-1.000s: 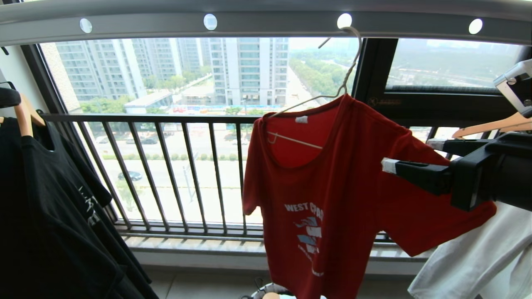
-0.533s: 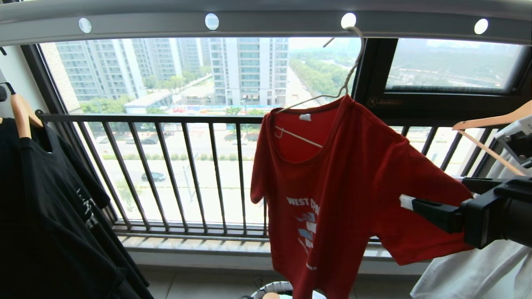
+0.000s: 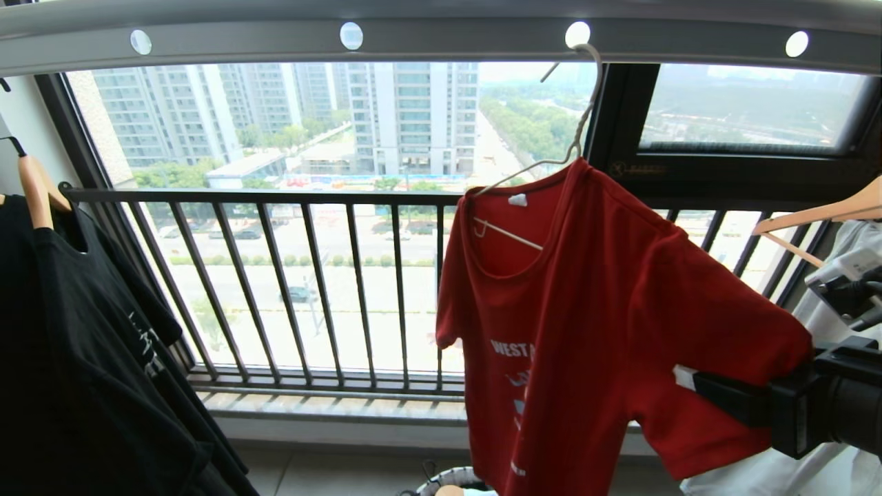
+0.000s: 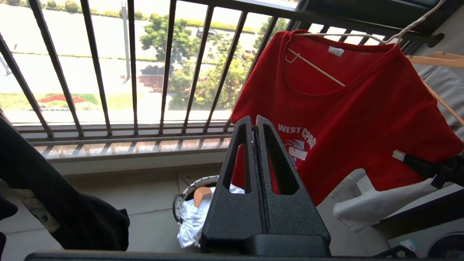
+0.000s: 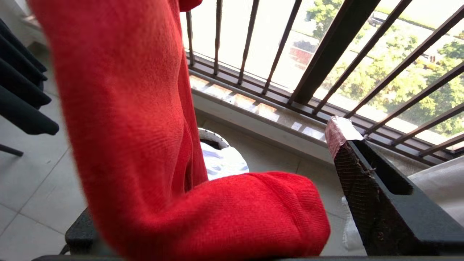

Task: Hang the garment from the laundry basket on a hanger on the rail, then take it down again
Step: Take the clothes off the clothes rack

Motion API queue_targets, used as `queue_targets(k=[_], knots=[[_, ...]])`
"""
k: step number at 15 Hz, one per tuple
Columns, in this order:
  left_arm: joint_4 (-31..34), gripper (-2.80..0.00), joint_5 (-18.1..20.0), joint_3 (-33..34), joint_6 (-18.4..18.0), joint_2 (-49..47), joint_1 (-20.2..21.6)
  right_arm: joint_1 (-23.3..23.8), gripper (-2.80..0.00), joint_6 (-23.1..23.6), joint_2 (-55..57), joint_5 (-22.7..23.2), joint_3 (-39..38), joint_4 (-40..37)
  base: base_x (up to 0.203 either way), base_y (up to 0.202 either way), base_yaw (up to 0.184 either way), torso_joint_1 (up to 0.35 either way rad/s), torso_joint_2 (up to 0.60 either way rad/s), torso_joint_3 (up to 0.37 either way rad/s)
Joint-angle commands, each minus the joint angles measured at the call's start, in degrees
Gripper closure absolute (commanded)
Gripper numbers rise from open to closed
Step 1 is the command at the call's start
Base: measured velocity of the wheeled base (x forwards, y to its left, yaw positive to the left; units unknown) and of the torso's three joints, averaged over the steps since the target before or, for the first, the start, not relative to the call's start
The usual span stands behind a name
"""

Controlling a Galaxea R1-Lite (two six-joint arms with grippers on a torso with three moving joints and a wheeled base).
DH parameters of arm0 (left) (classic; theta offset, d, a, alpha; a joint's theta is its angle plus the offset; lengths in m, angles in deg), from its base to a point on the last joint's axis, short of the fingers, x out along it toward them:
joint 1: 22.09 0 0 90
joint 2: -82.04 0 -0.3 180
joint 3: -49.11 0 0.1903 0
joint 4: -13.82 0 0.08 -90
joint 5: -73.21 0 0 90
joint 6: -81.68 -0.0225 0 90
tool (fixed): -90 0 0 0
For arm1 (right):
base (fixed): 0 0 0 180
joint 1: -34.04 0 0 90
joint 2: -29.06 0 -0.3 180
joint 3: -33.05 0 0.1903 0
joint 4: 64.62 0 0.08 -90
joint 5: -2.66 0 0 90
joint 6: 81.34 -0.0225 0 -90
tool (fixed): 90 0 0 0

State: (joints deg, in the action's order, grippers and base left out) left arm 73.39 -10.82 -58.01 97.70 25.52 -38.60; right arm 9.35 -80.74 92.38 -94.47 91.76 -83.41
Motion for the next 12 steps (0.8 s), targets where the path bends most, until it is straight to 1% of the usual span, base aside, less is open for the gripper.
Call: queue_targets(k=[1, 7, 12], knots=[[0.2, 0.0, 0.0, -0.2, 0.1, 0.0, 0.1, 0.0, 0.0, 0.0, -1.0, 0.1, -1.0, 0.1, 0.0, 0.0, 0.0, 0.0, 0.0, 0.0], [0.3, 0.0, 0.0, -0.2, 0.2, 0.0, 0.0, 0.0, 0.0, 0.1, -2.3, 0.2, -1.4, 0.0, 0.0, 0.0, 0.0, 0.0, 0.0, 0.0], [0.2, 0.0, 0.0, -0.2, 0.2, 0.0, 0.0, 0.0, 0.0, 0.1, -2.6, 0.2, -4.1, 0.0, 0.0, 0.0, 0.0, 0.0, 0.0, 0.0]])
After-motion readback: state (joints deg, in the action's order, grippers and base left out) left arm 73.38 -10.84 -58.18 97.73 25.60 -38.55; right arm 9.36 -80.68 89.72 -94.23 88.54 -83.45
